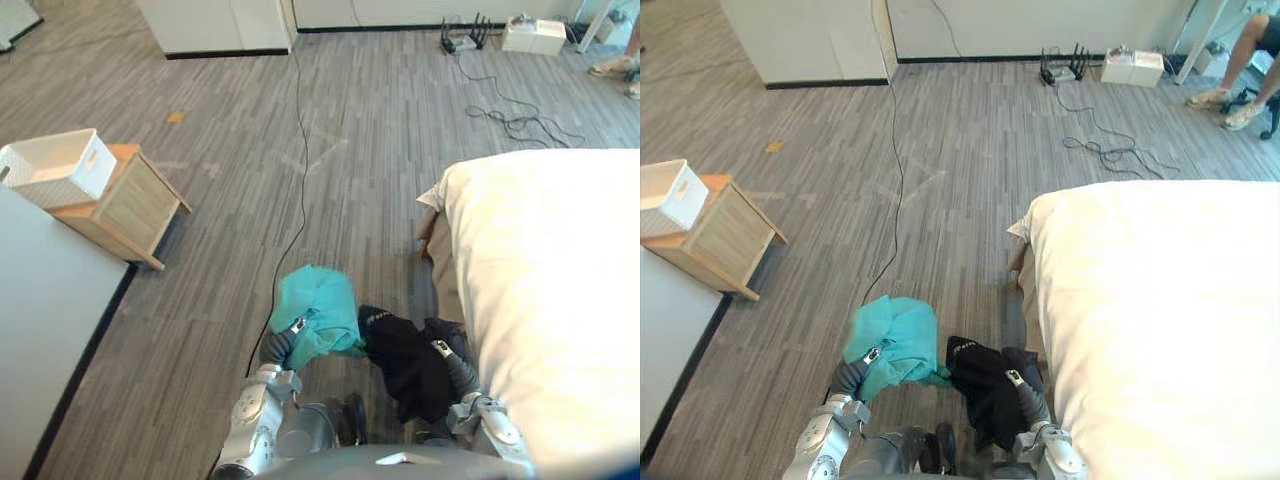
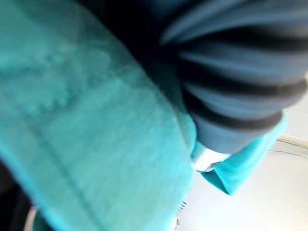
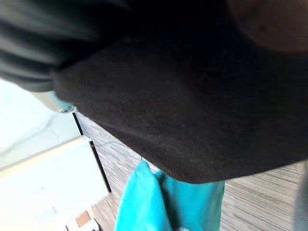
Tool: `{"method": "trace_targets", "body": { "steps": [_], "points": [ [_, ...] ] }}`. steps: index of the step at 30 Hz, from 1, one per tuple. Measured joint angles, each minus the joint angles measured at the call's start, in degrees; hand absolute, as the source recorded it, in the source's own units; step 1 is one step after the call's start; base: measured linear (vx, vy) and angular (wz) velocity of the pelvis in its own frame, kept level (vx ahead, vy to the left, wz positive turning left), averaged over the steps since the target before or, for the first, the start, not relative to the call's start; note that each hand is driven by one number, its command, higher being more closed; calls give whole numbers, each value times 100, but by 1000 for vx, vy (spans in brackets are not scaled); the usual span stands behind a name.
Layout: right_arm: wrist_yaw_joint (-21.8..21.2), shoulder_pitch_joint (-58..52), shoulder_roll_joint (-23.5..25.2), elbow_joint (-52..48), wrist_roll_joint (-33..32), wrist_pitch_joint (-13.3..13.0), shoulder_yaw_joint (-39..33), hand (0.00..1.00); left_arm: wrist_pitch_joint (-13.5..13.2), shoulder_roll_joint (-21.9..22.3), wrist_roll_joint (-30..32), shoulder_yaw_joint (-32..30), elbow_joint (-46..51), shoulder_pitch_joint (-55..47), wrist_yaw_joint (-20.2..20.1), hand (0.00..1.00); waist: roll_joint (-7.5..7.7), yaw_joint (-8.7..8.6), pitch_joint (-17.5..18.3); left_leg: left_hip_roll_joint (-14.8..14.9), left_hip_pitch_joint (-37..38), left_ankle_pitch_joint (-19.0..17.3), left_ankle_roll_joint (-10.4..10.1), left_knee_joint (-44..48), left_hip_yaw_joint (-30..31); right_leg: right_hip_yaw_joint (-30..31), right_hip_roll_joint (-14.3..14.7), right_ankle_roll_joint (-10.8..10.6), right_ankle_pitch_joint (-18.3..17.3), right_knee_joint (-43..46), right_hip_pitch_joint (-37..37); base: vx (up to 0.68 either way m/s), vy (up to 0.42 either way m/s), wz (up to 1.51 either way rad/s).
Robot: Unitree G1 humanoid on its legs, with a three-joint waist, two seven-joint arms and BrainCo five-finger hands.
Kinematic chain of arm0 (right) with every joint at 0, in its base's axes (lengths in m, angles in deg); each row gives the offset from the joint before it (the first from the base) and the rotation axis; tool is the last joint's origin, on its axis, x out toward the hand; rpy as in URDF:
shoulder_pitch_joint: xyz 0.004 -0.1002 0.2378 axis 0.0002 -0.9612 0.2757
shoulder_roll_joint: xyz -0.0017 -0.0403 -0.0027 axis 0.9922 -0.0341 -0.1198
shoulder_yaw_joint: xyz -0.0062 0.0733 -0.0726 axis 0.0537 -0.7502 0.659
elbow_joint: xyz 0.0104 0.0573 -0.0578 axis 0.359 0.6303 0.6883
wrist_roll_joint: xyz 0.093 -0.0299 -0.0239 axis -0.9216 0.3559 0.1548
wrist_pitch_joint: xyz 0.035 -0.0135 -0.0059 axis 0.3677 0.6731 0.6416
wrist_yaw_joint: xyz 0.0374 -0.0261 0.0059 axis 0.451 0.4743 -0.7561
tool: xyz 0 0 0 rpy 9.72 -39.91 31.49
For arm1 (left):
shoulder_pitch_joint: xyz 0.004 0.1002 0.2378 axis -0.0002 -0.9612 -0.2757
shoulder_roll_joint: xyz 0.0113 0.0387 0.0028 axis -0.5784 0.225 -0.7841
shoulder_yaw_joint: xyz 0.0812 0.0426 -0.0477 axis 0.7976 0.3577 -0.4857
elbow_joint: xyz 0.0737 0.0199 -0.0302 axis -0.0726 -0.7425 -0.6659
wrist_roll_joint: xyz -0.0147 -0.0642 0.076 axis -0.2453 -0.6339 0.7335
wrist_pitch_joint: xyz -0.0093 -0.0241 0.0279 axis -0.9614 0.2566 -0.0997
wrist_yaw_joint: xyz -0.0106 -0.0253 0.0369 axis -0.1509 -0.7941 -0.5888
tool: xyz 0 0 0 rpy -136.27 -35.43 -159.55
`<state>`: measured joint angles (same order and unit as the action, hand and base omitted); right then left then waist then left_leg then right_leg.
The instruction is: Tidy the bed and pick cloth on bed and put in laundry
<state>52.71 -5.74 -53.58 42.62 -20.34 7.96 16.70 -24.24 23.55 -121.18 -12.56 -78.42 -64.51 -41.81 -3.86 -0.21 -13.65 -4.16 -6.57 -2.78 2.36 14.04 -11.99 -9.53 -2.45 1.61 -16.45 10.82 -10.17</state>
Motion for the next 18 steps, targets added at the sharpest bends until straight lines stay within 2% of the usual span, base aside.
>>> {"method": "trace_targets", "body": {
  "steps": [1, 3, 5, 6, 7, 8, 9, 10, 11, 12, 13, 15, 16, 18],
  "points": [
    [15, -24, 12, -16, 3, 0, 9, 100, 38, 0, -47, 0, -7, -12, 18, 100, 20, 2, -13, -13, 58, 25, -2, -128, -7, 58, -6, 13, 4, 7, 9, -95, -16, -23],
    [140, -50, 38, -15, 5, 0, 14, 100, 143, -4, -78, 6, -69, -8, 32, 100, 39, 64, -25, 39, 9, -143, -4, -41, -87, 79, -104, 58, 31, 70, 35, -54, -20, -24],
    [196, -69, 38, -10, 4, -6, 36, 100, 176, -1, -80, 49, -187, -59, 54, 100, 44, 57, -22, 345, -165, -159, -55, 193, -262, 91, -168, 33, -160, 173, 78, -19, -19, -8],
    [222, -88, 32, 8, 3, -6, 33, 100, 182, 7, -73, 94, -260, -75, 63, 100, 50, 52, -13, 436, -220, -239, -19, 307, -391, 109, -208, -20, -294, 246, 71, 102, 109, -4],
    [231, -113, 33, 32, 3, -6, 39, 100, 214, 13, -73, 139, -367, -116, 89, 100, 113, 86, 56, 366, -249, -412, 146, 356, -525, 168, -325, -133, -429, 364, 140, 208, 173, -18],
    [232, -109, 36, 53, 1, -6, 38, 100, 238, 8, -73, 135, -449, -201, 96, 100, 168, 139, 155, 299, -272, -602, 217, 444, -633, 247, -446, -234, -529, 468, 169, 204, 156, -24],
    [232, -122, 38, 67, -1, -6, 33, 100, 239, 4, -70, 132, -501, -277, 97, 100, 224, 143, 185, 254, -278, -721, 249, 505, -653, 249, -507, -291, -530, 524, 167, 294, 156, -19],
    [237, -240, 67, 88, -5, -5, 18, 100, 275, -4, -51, 136, -578, -364, 119, 100, 361, 142, 239, 141, -227, -935, 313, 579, -649, 251, -616, -449, -509, 802, 193, 247, 121, 1],
    [237, -301, 95, 84, -8, -7, 15, 100, 287, -11, -31, 139, -561, -432, 138, 100, 440, 141, 295, 79, -191, -1015, 333, 596, -631, 239, -683, -501, -538, 1011, 240, 396, 190, 14],
    [246, -419, 188, 83, -79, -10, -18, 100, 322, -71, 17, 144, -579, -493, 140, 100, 586, 200, 439, -36, -49, -1185, 388, 597, -593, 247, -838, -588, -501, 1950, 583, 296, 129, 18],
    [245, -507, 216, 82, -101, -11, -28, 100, 331, -90, 21, 142, -582, -496, 141, 100, 632, 224, 465, -85, 46, -1220, 426, 592, -551, 247, -918, -705, -397, 2457, 760, 404, 157, 23],
    [251, -569, 250, 80, -127, -33, -5, 100, 325, -129, 233, 185, -679, -504, 141, 100, 713, 165, 498, -231, 511, -1297, 555, 378, -357, 226, -1189, -732, 203, 4300, 1466, 468, 144, 42],
    [265, -587, 232, 74, -128, -44, 10, 100, 308, -165, 306, 251, -756, -515, 145, 100, 690, 83, 497, -246, 851, -1307, 562, 165, -172, 112, -1226, -669, 161, 4954, 1737, 421, 112, 54],
    [276, -601, 224, -11, -177, -81, 30, 100, 234, -185, 414, 264, -764, -560, 151, 100, 627, 33, 509, -210, 1301, -1296, 544, -198, 28, -113, -1188, -559, 9, 5215, 2162, 423, 85, 46]
  ]
}}
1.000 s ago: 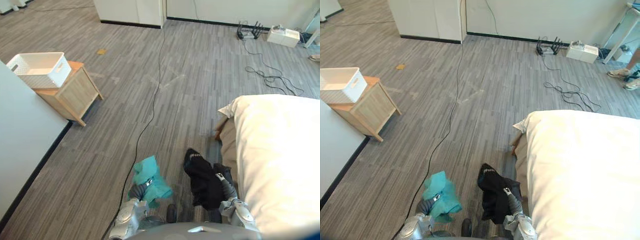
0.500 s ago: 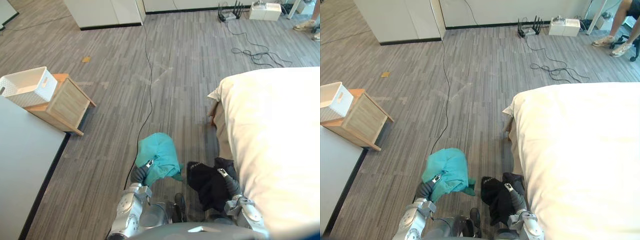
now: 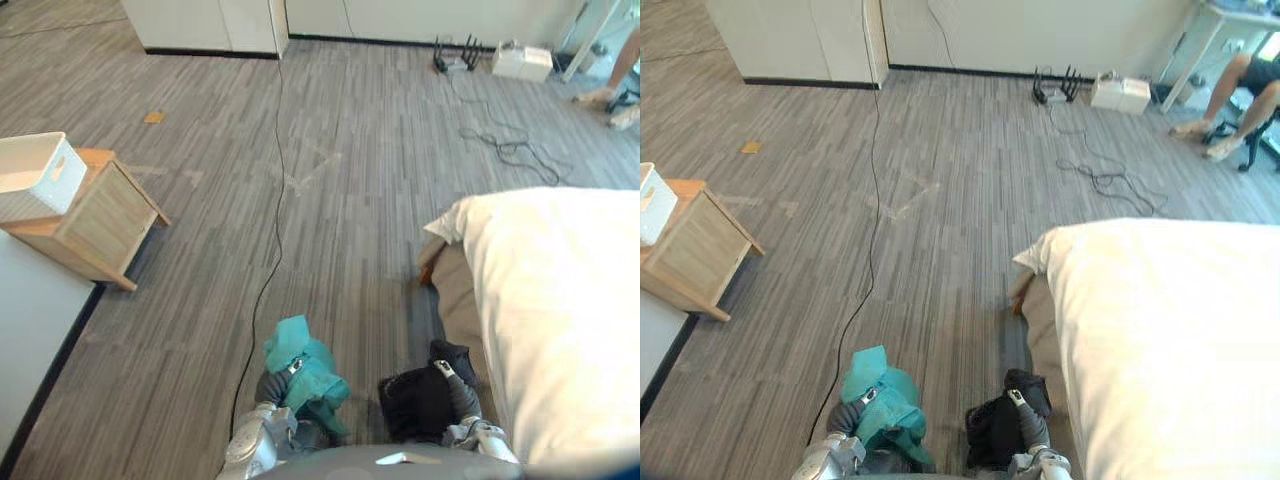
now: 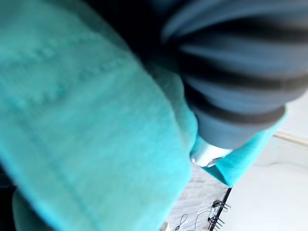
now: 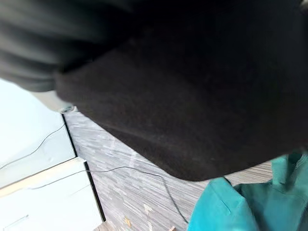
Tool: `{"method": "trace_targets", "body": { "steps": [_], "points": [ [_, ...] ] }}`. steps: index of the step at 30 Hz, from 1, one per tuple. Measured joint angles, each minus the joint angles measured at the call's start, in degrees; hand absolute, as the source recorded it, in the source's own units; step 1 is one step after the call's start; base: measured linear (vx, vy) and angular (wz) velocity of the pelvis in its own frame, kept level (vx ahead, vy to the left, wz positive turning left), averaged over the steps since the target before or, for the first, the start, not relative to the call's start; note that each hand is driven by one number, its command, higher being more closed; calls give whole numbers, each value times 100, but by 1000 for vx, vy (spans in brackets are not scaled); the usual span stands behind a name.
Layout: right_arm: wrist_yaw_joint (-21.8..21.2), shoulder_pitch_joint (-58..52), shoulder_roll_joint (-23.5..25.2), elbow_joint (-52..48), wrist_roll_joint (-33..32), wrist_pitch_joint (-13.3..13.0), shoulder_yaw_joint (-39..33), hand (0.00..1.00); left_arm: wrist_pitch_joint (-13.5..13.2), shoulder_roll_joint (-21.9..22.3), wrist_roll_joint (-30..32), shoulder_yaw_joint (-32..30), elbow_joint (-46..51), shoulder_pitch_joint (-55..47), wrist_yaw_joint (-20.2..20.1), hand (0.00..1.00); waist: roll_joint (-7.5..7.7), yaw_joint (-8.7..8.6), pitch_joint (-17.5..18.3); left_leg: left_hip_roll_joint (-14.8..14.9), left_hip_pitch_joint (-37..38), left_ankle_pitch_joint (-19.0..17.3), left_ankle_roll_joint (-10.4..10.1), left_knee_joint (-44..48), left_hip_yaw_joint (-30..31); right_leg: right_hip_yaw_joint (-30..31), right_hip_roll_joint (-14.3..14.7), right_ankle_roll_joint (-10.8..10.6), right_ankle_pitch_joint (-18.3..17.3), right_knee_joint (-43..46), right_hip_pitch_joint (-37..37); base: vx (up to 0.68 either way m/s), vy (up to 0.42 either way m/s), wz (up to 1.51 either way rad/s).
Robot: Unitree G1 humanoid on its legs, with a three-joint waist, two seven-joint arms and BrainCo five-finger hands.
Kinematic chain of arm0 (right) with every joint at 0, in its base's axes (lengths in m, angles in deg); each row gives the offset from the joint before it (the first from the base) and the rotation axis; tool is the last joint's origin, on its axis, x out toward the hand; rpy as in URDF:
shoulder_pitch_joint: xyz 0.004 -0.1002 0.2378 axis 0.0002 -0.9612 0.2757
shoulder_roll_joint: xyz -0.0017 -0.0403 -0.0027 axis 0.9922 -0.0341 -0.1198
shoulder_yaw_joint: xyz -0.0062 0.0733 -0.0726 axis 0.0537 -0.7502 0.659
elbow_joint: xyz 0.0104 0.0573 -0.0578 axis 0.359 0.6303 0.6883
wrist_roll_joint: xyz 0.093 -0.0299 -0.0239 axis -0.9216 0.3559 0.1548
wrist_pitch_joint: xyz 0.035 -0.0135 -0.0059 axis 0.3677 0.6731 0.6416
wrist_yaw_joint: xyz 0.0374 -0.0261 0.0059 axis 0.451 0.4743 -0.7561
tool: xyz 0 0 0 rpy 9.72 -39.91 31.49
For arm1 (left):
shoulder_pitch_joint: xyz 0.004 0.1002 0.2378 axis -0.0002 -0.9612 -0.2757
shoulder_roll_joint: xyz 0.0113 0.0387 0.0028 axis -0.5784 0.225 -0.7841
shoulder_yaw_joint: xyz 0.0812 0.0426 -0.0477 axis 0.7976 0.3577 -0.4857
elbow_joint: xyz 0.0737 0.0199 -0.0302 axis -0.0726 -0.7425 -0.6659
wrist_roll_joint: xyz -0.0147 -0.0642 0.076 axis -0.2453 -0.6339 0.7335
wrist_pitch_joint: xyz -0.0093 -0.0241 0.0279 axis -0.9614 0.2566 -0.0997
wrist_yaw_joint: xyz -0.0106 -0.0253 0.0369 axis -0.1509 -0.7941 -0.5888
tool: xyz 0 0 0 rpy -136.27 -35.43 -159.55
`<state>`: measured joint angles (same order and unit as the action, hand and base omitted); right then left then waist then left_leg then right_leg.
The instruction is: Tidy the bed and pick cloth on bed and put in laundry
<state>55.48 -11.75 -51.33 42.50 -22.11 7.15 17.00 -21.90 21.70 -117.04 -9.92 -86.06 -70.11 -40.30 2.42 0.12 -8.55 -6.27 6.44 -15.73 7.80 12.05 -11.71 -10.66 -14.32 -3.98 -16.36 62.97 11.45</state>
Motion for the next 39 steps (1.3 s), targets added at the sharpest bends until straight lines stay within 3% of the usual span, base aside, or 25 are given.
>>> {"method": "trace_targets", "body": {
  "steps": [4, 6, 8, 9, 10, 12, 14, 15, 16, 17, 18, 19, 21, 23, 25, 26, 27, 29, 30, 31, 32, 34, 36, 37, 39],
  "points": [
    [17, 87, -82, -73, -172, -9, 52, 100, -59, -73, -6, -8, -8, 153, 109, 100, -281, -104, -161, 448, 585, -178, -330, -166, 336, -541, 516, 140, -276, -1525, 733, 441, -26, 52],
    [55, 110, -107, -75, -263, -20, 74, 100, -41, -113, -8, -14, -3, 361, 110, 100, -428, -113, -244, 710, 739, -279, -557, -157, 515, -667, 833, 166, 242, -3089, 962, 488, -88, 61],
    [86, 113, -97, -108, -347, -62, 85, 100, -21, -142, -8, -21, 9, 520, 107, 100, -248, -236, -294, 736, 1013, -488, -928, -191, 628, -391, 872, -35, 1614, -5432, 1034, 522, -146, 80],
    [93, 115, -103, -97, -347, -60, 90, 100, -2, -158, -11, -26, -13, 515, 109, 100, -189, -245, -320, 735, 1107, -566, -1062, -188, 638, -315, 837, 49, 2199, -5542, 1008, 590, -235, 58],
    [121, 152, -109, -49, -348, -52, 69, 100, 70, -146, -12, -16, -45, 495, 113, 100, -244, -270, -346, 883, 1216, -614, -1169, -128, 743, -285, 925, 503, 2790, -5364, 965, 660, -287, 49],
    [156, 392, -93, -36, -456, -51, -40, 100, 115, -97, -5, 108, -48, 592, 67, 100, -446, -369, -534, 1043, 1191, -292, -1270, 134, 776, -290, 932, 814, 2161, -4524, 1039, 569, -258, 53],
    [183, 407, -172, -33, -509, -50, -45, 100, 125, -64, -16, 219, -67, 526, 57, 100, -554, -397, -502, 1170, 1316, 356, -1337, 489, 856, -402, 673, 798, 1480, -3404, 1045, 526, -192, 71],
    [180, 387, -208, -35, -506, -50, -7, 100, 131, -58, -21, 235, -68, 509, 48, 100, -550, -448, -465, 1157, 1254, 518, -1343, 708, 880, -445, 644, 759, 1296, -3216, 1039, 511, -162, 65],
    [173, 369, -243, -30, -492, -49, 55, 100, 132, -34, -68, 211, -68, 473, 44, 100, -597, -368, -352, 1212, 968, 771, -1378, 1326, 889, -441, 635, 726, 883, -3226, 871, 409, -125, 29],
    [161, 413, -268, -28, -478, -51, 52, 100, 135, 2, -106, 201, -88, 453, 35, 100, -675, -332, -358, 1284, 768, 968, -1450, 1764, 891, -456, 669, 754, 783, -3301, 763, 474, -111, 8],
    [143, 494, -305, 20, -423, -51, 51, 100, 139, 83, -186, 109, -172, 383, -66, 100, -836, -296, -395, 1481, 302, 1781, -1464, 2704, 857, -480, 841, 814, 693, -3575, 449, 440, -82, -1],
    [106, 502, -299, 65, -359, -52, 46, 100, 140, 123, -192, 80, -241, 259, -148, 100, -884, -272, -399, 1724, -220, 2082, -1429, 3740, 806, -504, 999, 882, 640, -3980, 44, 519, -107, 2],
    [53, 508, -299, 71, -262, -53, 2, 100, 140, 132, -184, 7, -233, 216, -311, 100, -821, -197, -462, 1796, -1002, 1153, -1166, 5034, 729, -544, 1050, 901, 526, -4326, -550, 533, -120, 5],
    [-49, 478, -368, 72, -263, -62, -91, 100, 137, 130, -221, -48, -199, 143, -424, 100, -752, -55, -492, 1607, -1550, 631, -1113, 4976, 703, -562, 1047, 877, 458, -4686, -1132, 413, -53, -11],
    [-197, 495, -472, 69, -258, -106, -221, 100, 108, 123, -251, -127, 18, 80, -529, 100, -688, 60, -500, 1314, -1959, 282, -1056, 3683, 541, -558, 1008, 739, 449, -5023, -1572, 372, 23, -19],
    [-295, 494, -486, 46, -258, -125, -344, 100, 26, 147, -258, -129, 51, 77, -547, 100, -655, 115, -513, 1112, -1971, 339, -1078, 2115, 229, -572, 959, 609, 376, -5185, -1832, 402, 65, -9],
    [-340, 490, -487, 34, -258, -127, -389, 100, 1, 164, -258, -125, 51, 71, -549, 100, -656, 105, -513, 1046, -1970, 462, -1050, 1550, 83, -589, 951, 562, 344, -5259, -1949, 526, 131, 1],
    [-401, 405, -487, 9, -256, -127, -421, 100, -45, 183, -301, -98, 59, 52, -548, 100, -652, 107, -495, 823, -1938, 1188, -1036, -182, -242, -715, 962, 350, 221, -5613, -2433, 507, 182, 19],
    [-410, 341, -465, -16, -256, -129, -414, 100, -56, 177, -304, -73, 78, 46, -530, 100, -643, 125, -479, 806, -1944, 1660, -919, -518, -366, -751, 984, 233, 154, -5747, -2635, 450, 166, 22],
    [-411, 293, -454, -9, -248, -127, -391, 100, -67, 171, -303, -64, 97, 35, -511, 100, -579, 170, -399, 772, -1942, 2087, -552, -509, -526, -753, 941, 121, 87, -5831, -2753, 594, 181, 31],
    [-410, 310, -367, 5, -159, -126, -366, 100, -87, 180, -304, -61, 98, 117, -491, 100, -396, 232, -270, 529, -1963, 1927, -234, -442, -594, -782, 754, 29, 53, -5854, -2771, 601, 164, 24],
    [-405, 390, -351, 6, -40, -124, -235, 100, -126, 168, -295, -43, 93, 223, -487, 100, -232, 283, -259, 378, -2071, 1670, 113, -60, -628, -760, 550, -234, 211, -5683, -2773, 561, 166, 35],
    [-399, 499, -286, 6, -39, -116, -181, 100, -129, 214, -281, -1, 91, 236, -433, 100, -166, 288, -227, 277, -1905, 1319, 221, 142, -686, -729, 359, -531, 386, -5056, -2750, 562, 237, 39],
    [-399, 535, -212, 4, -40, -116, -173, 100, -145, 248, -280, -1, 92, 229, -384, 100, -123, 334, -192, 218, -1653, 1110, 241, 134, -686, -707, 203, -672, 490, -4190, -2560, 387, 179, 17],
    [-409, 575, -153, -25, -39, -117, -57, 100, -232, 230, -201, 3, 94, 224, -368, 100, -87, 403, -165, 190, -1316, 870, 249, 97, -628, -581, -31, -659, 938, -2710, -2045, 425, 180, 11]
  ]
}}
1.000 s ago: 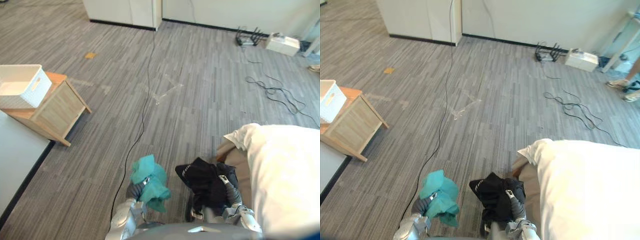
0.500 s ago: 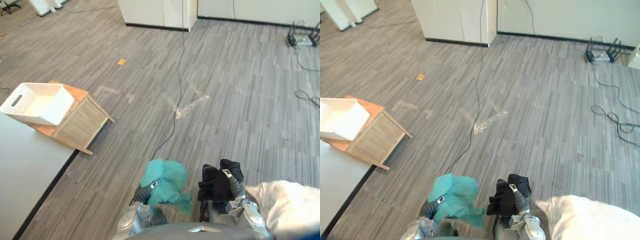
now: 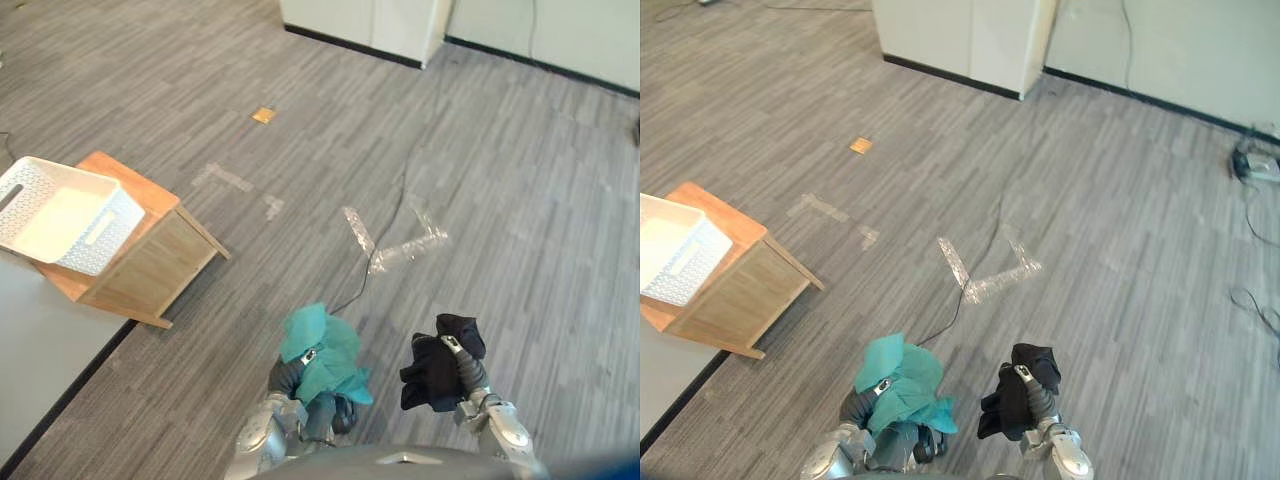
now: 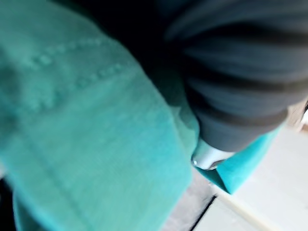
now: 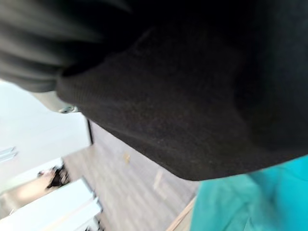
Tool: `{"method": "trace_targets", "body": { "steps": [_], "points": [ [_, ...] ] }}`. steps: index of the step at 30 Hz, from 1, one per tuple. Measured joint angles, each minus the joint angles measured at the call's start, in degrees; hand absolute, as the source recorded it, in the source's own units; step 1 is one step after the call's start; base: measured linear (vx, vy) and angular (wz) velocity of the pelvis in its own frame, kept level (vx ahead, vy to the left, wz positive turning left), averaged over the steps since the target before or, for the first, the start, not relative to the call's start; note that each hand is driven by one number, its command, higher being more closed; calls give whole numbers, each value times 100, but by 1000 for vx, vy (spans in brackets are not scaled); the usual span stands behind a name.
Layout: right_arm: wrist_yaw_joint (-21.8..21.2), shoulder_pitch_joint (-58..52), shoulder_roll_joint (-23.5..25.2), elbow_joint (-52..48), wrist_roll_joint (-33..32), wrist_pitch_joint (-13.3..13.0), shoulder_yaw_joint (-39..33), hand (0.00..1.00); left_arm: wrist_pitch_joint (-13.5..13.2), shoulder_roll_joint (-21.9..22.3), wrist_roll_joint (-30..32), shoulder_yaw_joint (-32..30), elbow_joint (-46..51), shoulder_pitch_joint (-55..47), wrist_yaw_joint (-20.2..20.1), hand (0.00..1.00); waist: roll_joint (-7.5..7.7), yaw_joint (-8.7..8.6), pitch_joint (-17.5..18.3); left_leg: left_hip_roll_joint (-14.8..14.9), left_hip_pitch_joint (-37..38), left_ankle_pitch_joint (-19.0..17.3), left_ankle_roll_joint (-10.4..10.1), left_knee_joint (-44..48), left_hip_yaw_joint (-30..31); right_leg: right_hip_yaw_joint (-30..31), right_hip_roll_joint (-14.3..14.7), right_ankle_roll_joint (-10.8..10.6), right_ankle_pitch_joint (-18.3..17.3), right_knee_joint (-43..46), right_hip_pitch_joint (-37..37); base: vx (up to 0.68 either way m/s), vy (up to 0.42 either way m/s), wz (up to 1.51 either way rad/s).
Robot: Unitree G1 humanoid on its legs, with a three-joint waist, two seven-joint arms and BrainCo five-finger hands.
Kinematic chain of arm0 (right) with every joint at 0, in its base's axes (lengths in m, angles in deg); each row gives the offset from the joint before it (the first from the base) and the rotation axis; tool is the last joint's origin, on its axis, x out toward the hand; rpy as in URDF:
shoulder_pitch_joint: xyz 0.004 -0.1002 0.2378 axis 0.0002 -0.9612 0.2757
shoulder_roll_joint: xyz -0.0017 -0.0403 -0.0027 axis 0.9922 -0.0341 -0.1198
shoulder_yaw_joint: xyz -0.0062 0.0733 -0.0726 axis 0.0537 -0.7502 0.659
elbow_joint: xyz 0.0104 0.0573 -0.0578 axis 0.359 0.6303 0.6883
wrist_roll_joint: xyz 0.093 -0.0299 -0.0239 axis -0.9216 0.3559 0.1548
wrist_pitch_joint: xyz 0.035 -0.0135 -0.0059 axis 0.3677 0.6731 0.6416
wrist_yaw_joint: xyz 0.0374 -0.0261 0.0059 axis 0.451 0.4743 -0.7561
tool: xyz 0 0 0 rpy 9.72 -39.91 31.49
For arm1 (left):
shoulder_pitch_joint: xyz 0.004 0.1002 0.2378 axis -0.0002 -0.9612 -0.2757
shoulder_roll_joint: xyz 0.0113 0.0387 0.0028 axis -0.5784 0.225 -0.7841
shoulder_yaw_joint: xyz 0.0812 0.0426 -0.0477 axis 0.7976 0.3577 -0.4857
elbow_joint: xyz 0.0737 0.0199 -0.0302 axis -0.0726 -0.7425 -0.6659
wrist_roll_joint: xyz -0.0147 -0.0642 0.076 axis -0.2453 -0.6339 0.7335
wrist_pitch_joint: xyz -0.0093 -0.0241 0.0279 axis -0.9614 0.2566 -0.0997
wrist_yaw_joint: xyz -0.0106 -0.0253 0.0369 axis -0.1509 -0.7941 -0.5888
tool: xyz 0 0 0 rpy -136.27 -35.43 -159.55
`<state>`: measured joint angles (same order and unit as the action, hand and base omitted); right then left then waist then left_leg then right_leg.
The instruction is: Tidy the bed and pick cloth on bed and put in laundry
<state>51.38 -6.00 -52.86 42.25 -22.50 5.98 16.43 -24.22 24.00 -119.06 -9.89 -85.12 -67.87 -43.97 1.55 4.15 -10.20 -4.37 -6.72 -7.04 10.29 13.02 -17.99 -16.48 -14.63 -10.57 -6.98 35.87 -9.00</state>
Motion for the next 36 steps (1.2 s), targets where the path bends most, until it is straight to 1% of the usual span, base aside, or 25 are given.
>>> {"method": "trace_targets", "body": {
  "steps": [1, 2, 4, 5, 6, 8, 10, 11, 13, 14, 15, 16, 17, 19, 20, 21, 24, 25, 27, 28, 29, 31, 32, 35, 36],
  "points": [
    [-28, -4, -6, -20, 2, -2, 114, 100, -31, -22, 45, 9, 4, -9, 68, 100, 10, -28, 0, -38, 266, -176, -41, -115, 135, 46, -143, 20, 32, 1060, 423, 382, 144, 17],
    [-51, -27, -7, -14, 7, -2, 141, 100, -29, -62, 91, 10, 3, -20, 110, 100, 15, -62, -2, -64, 422, -223, -55, -200, 197, 26, -220, 112, -28, 1545, 602, 385, 127, 28],
    [-83, -158, -17, -9, 7, -2, 148, 100, -22, -176, 218, 109, 12, -19, 220, 100, -57, -208, -28, -91, 987, -375, -117, -450, 479, -132, -238, 595, -369, 2444, 1169, 320, 75, 44],
    [-75, -270, -17, -11, 2, -5, 157, 100, -5, -249, 233, 190, 12, -7, 250, 100, -94, -327, -7, -85, 1259, -405, -159, -611, 688, -189, -171, 738, -587, 2410, 1537, 310, -3, 77],
    [-52, -380, -11, -12, -1, -13, 186, 100, 24, -311, 234, 264, 12, 34, 266, 100, -129, -418, 14, -84, 1375, -436, -186, -674, 901, -187, -73, 724, -756, 2179, 1854, 326, -30, 109],
    [36, -540, -21, 55, -6, -16, 225, 100, 166, -353, 237, 346, 3, 248, 315, 100, -110, -632, -11, -12, 1610, -474, -211, -675, 1355, -161, 146, 719, -876, 952, 2354, 367, -106, 135],
    [97, -556, -1, 81, -19, -48, 248, 100, 217, -359, 246, 370, -1, 368, 309, 100, -118, -685, 0, 113, 1740, -560, -362, -697, 1710, -150, 349, 647, -510, -706, 2514, 441, -180, 117],
    [115, -545, 41, 86, -21, -96, 252, 100, 233, -375, 249, 394, -1, 404, 309, 100, -112, -658, -3, 202, 1861, -660, -528, -699, 1817, -97, 465, 652, -34, -1771, 2554, 342, -153, 82],
    [137, -511, 135, 93, -25, -132, 281, 100, 234, -405, 258, 391, -2, 317, 308, 100, -52, -642, -30, 292, 2084, -847, -812, -681, 1872, 141, 529, 529, 485, -2773, 2569, 510, -286, 67],
    [130, -462, 148, 93, -24, -146, 318, 100, 233, -418, 278, 397, -6, 222, 307, 100, -21, -639, -33, 329, 2257, -1103, -938, -614, 1879, 260, 520, 528, 557, -2848, 2578, 572, -346, 48],
    [130, -462, 148, 93, -24, -146, 318, 100, 233, -418, 278, 397, -6, 222, 307, 100, -21, -639, -33, 329, 2257, -1103, -938, -614, 1879, 260, 520, 528, 557, -2848, 2578, 476, -304, 38],
    [154, -395, 98, 151, -25, -164, 291, 100, 236, -377, 367, 402, -170, 187, 301, 100, -200, -637, -16, 631, 2385, -1543, -1154, -333, 1940, 317, 689, 657, 1098, -2238, 2682, 481, -306, 24],
    [189, -297, 39, 152, -53, -204, 281, 100, 232, -344, 416, 459, -185, 184, 267, 100, -398, -646, -11, 837, 2376, -1651, -1263, -172, 1934, 212, 816, 901, 933, -1788, 2824, 477, -297, 28],
    [239, -110, -39, 275, -116, -206, 281, 100, 230, -302, 420, 453, -360, 210, 209, 100, -507, -643, -28, 1016, 2255, -1568, -1365, 348, 1844, 77, 892, 1236, 500, -1274, 2916, 427, -262, 13],
    [243, -62, -41, 314, -122, -204, 281, 100, 232, -296, 420, 450, -379, 212, 210, 100, -508, -648, -27, 1047, 2109, -1484, -1376, 741, 1839, 46, 912, 1253, 400, -1205, 2885, 433, -305, -4],
    [215, -32, -44, 316, -122, -205, 298, 100, 223, -285, 414, 451, -342, 202, 188, 100, -532, -638, -24, 1133, 1717, -1192, -1428, 1673, 1842, 36, 1014, 1319, 246, -1216, 2741, 374, -293, -14],
    [36, -8, -137, 325, -121, -220, 323, 100, 154, -175, 410, 368, -325, 29, -15, 100, -697, -573, -93, 1539, 622, 386, -1517, 4058, 1833, -34, 1497, 1375, 147, -2198, 1809, 440, -241, -16],
    [10, -5, -167, 327, -122, -224, 297, 100, 125, -124, 411, 304, -312, 14, -87, 100, -713, -510, -143, 1534, 123, 148, -1362, 4962, 1773, -9, 1554, 1379, 149, -2470, 1447, 370, -123, -7],
    [-6, -3, -300, 325, -121, -230, 279, 100, 125, -75, 410, 270, -213, 0, -188, 100, -573, -447, -241, 1402, -413, -175, -1331, 5329, 1544, 35, 1552, 1385, 144, -2832, 979, 289, -138, -2],
    [-26, -3, -348, 317, -122, -233, 231, 100, 122, -72, 412, 274, -84, -37, -204, 100, -558, -399, -250, 1302, -596, -316, -1344, 5080, 1418, 31, 1553, 1394, 138, -2992, 778, 327, -166, -13],
    [-98, -6, -349, 303, -130, -233, 97, 100, 92, -67, 404, 276, 42, -123, -198, 100, -546, -324, -255, 1193, -677, -471, -1333, 4364, 1190, 21, 1553, 1413, 122, -3146, 593, 261, -116, -16],
    [-215, -11, -346, 220, -128, -234, 28, 100, 75, -64, 400, 286, 150, -161, -178, 100, -536, -313, -258, 1022, -627, -554, -1319, 2756, 735, -15, 1557, 1391, 117, -3353, 333, 325, -66, -5],
    [-265, -33, -341, 145, -121, -233, 4, 100, 75, -55, 318, 372, 144, -152, -137, 100, -530, -322, -261, 857, -448, -415, -1315, 1227, 381, -81, 1562, 1339, 85, -3506, 147, 344, -20, 14],
    [-276, -154, -337, 84, -105, -234, -2, 100, 75, -23, 154, 589, 134, -104, -18, 100, -509, -385, -248, 682, -260, 275, -1165, -536, -225, -378, 1585, 1250, 19, -3695, -169, 390, 43, 43],
    [-274, -182, -337, 83, -104, -234, -1, 100, 75, -16, 145, 625, 128, -77, -13, 100, -501, -382, -243, 691, -269, 354, -1129, -632, -378, -457, 1586, 1191, -34, -3718, -218, 364, 96, 55]
  ]
}}
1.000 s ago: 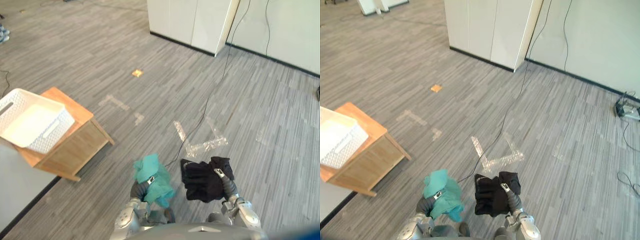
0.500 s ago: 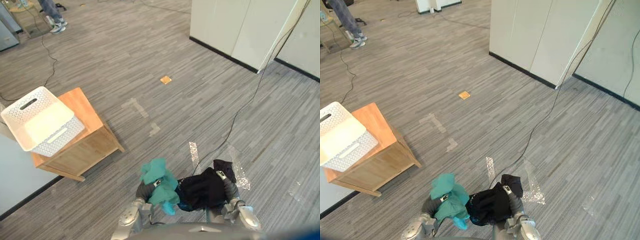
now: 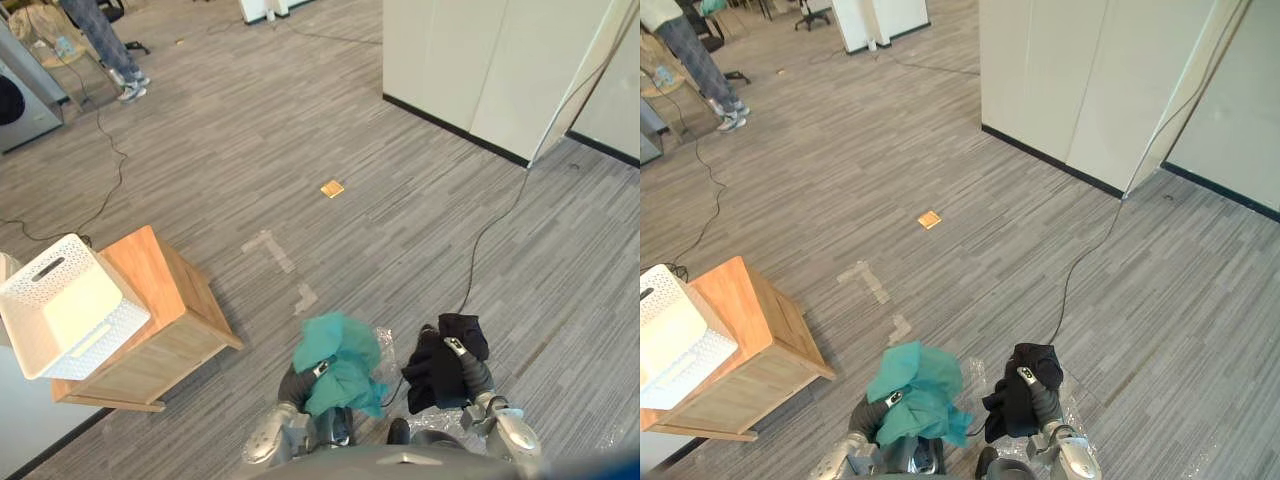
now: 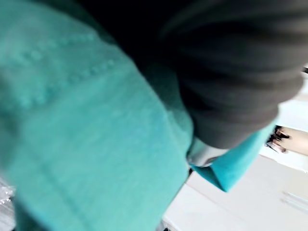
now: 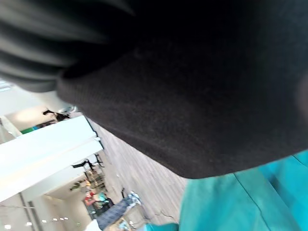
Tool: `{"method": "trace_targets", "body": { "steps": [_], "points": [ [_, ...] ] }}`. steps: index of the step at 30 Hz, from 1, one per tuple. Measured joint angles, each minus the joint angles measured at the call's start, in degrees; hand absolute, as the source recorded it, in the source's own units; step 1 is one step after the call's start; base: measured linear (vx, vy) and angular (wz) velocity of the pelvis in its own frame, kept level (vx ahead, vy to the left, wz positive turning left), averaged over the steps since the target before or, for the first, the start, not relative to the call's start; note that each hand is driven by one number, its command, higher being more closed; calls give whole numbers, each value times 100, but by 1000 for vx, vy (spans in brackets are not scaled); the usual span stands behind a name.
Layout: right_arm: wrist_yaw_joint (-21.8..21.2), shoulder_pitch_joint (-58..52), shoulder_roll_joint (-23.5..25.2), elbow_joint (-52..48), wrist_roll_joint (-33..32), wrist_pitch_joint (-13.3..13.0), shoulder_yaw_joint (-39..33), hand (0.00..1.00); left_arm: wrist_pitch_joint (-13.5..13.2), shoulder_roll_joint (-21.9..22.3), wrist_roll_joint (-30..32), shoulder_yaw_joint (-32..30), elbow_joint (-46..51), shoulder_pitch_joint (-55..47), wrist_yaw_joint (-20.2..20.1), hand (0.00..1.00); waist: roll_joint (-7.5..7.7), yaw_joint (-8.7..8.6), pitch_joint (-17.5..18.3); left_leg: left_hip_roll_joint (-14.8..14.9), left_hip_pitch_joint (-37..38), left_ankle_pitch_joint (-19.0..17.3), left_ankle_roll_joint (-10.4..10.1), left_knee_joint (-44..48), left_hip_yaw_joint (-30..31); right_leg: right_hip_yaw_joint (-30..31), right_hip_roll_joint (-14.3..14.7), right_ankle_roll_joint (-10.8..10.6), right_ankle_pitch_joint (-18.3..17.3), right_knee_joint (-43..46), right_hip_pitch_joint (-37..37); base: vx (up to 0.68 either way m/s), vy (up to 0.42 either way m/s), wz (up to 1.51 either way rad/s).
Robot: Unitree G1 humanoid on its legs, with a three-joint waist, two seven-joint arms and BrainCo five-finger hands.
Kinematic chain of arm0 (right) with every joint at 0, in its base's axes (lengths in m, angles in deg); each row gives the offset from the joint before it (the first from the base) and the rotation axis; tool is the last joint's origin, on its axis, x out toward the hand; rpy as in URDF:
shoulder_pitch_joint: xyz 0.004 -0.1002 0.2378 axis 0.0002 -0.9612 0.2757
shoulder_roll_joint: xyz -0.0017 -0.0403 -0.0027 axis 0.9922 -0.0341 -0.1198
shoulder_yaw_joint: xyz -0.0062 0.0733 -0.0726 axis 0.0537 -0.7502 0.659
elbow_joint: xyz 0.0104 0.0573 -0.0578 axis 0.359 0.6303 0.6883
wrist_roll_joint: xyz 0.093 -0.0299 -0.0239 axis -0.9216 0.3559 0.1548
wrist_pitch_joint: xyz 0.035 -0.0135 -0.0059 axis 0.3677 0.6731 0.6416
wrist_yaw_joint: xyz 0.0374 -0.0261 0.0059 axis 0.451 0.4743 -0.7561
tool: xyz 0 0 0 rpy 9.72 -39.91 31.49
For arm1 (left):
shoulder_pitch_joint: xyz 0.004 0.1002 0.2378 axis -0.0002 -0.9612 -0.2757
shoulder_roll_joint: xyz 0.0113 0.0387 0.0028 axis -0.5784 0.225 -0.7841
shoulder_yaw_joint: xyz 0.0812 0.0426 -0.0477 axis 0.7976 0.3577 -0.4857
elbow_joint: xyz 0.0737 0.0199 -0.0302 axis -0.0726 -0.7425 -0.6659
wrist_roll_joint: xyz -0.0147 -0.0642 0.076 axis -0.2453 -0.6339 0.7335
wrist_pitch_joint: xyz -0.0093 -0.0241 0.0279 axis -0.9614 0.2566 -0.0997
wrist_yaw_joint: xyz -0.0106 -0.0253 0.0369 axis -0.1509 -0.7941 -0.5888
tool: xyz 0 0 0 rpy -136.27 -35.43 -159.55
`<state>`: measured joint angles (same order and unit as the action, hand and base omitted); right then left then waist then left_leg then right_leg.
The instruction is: Tidy the bed and pick cloth on bed and put in laundry
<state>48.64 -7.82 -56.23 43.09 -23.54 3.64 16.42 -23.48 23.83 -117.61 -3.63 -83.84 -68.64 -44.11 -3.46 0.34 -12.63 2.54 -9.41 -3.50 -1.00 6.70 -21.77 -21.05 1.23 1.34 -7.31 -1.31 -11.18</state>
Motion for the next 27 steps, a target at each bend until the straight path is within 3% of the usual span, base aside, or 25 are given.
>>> {"method": "trace_targets", "body": {
  "steps": [2, 3, 4, 6, 8, 9, 10, 12, 15, 17, 18, 19, 21, 22, 23, 25, 26, 27],
  "points": [
    [30, -78, 7, 3, 54, 10, 6, 100, 1, 49, -9, 50, -30, 88, 7, 100, 25, 15, 63, -2, 23, 333, 347, -70, -317, -196, -62, -206, -306, 66, -160, 366, 120, 51],
    [37, -82, 16, 3, 103, 23, 10, 100, 1, 55, -9, 50, -46, 84, 22, 100, 64, 16, 105, -58, 35, 432, 421, -78, -321, -225, -127, -259, -416, 155, -159, 376, 132, 43],
    [55, -78, 34, 3, 108, 44, 39, 100, 4, 62, -9, 50, -102, 63, 82, 100, 144, 44, 176, -195, 69, 438, 644, -56, -322, -283, -306, -461, -644, 481, -118, 469, 172, 37],
    [58, -106, 70, 9, 119, 63, 58, 100, 12, 75, -23, 28, -212, 35, 139, 100, 211, 100, 309, -341, 193, 184, 818, -53, -272, -344, -624, -778, -839, 1404, 134, 491, 205, 33],
    [49, -108, 112, 10, 198, 76, 63, 100, 6, 47, 4, -40, -196, 0, 244, 100, 261, 179, 346, -451, 481, -60, 862, 25, -96, -343, -1052, -941, -812, 3054, 581, 421, 181, 38],
    [39, -119, 177, 12, 220, 79, 75, 100, 4, 24, 29, -86, -195, -4, 279, 100, 344, 186, 358, -521, 698, -229, 892, 69, 105, -315, -1383, -1015, -361, 4382, 997, 496, 143, 87],
    [3, -142, 264, 13, 222, 73, 122, 100, 2, -62, 87, -86, -192, -19, 355, 100, 426, 167, 364, -572, 956, -400, 901, 76, 404, -262, -1627, -920, -270, 5428, 1354, 498, 116, 100],
    [-83, -171, 308, 9, 220, 25, 187, 100, -1, -172, 95, -110, -178, -73, 491, 100, 423, 113, 352, -566, 1354, -569, 866, 25, 845, -145, -1740, -709, -434, 6124, 1733, 484, 40, 120],
    [-98, -188, 317, -8, 216, -31, 371, 100, -3, -268, 86, -301, -178, -76, 649, 100, 492, 32, 344, -567, 1825, -659, 839, -60, 1581, 60, -1765, -703, -713, 5646, 2323, 457, -49, 137],
    [-80, -173, 298, 9, 215, -34, 429, 100, 2, -311, 77, -363, -180, 44, 698, 100, 426, -26, 295, -449, 1982, -689, 782, 11, 2066, 202, -1551, -675, -727, 4363, 2357, 422, -149, 153],
    [-36, -169, 298, 10, 211, -71, 431, 100, 4, -304, 58, -472, -184, 103, 696, 100, 351, -56, 224, -321, 2056, -785, 616, 127, 2388, 402, -1315, -716, -613, 3345, 2296, 387, -216, 142],
    [-7, -168, 305, 8, 207, -96, 440, 100, 3, -322, 48, -543, -188, 136, 688, 100, 346, -69, 217, -260, 2076, -865, 489, 202, 2543, 630, -1197, -738, -337, 2578, 2270, 453, -289, 164],
    [68, -158, 312, 4, 197, -211, 500, 100, 4, -411, 49, -704, -189, 145, 642, 100, 524, -45, 163, -257, 2140, -1174, 175, 360, 2740, 1210, -1147, -875, 431, 1097, 2123, 417, -339, 141],
    [93, -146, 304, 9, 194, -236, 518, 100, 16, -519, 48, -729, -236, 116, 603, 100, 627, -62, 87, -201, 2222, -1525, 57, 523, 2841, 1408, -1121, -845, 1213, 975, 1981, 359, -384, 113],
    [104, -133, 303, 18, 194, -236, 536, 100, 25, -497, 50, -735, -293, 119, 593, 100, 546, -65, 51, -115, 2252, -1636, -19, 567, 2891, 1379, -1036, -712, 1327, 1101, 1957, 255, -317, 80],
    [133, 69, 144, 9, 73, -247, 546, 100, 16, -354, 54, -772, -314, 39, 484, 100, 185, 67, 31, 262, 2227, -1771, -205, 744, 2908, 1225, -778, -466, 753, 1809, 2185, 304, -363, 22],
    [149, 194, 80, 15, 27, -247, 569, 100, 16, -325, 53, -821, -368, -108, 453, 100, 138, 81, 37, 330, 2150, -1789, -239, 1002, 2913, 1123, -759, -365, 409, 2228, 2307, 249, -293, 24],
    [149, 232, 77, 14, 27, -246, 596, 100, 16, -304, 52, -863, -415, -136, 436, 100, 134, 73, 35, 347, 2037, -1786, -235, 1325, 2914, 1036, -766, -335, 302, 2306, 2281, 272, -336, 46]
  ]
}}
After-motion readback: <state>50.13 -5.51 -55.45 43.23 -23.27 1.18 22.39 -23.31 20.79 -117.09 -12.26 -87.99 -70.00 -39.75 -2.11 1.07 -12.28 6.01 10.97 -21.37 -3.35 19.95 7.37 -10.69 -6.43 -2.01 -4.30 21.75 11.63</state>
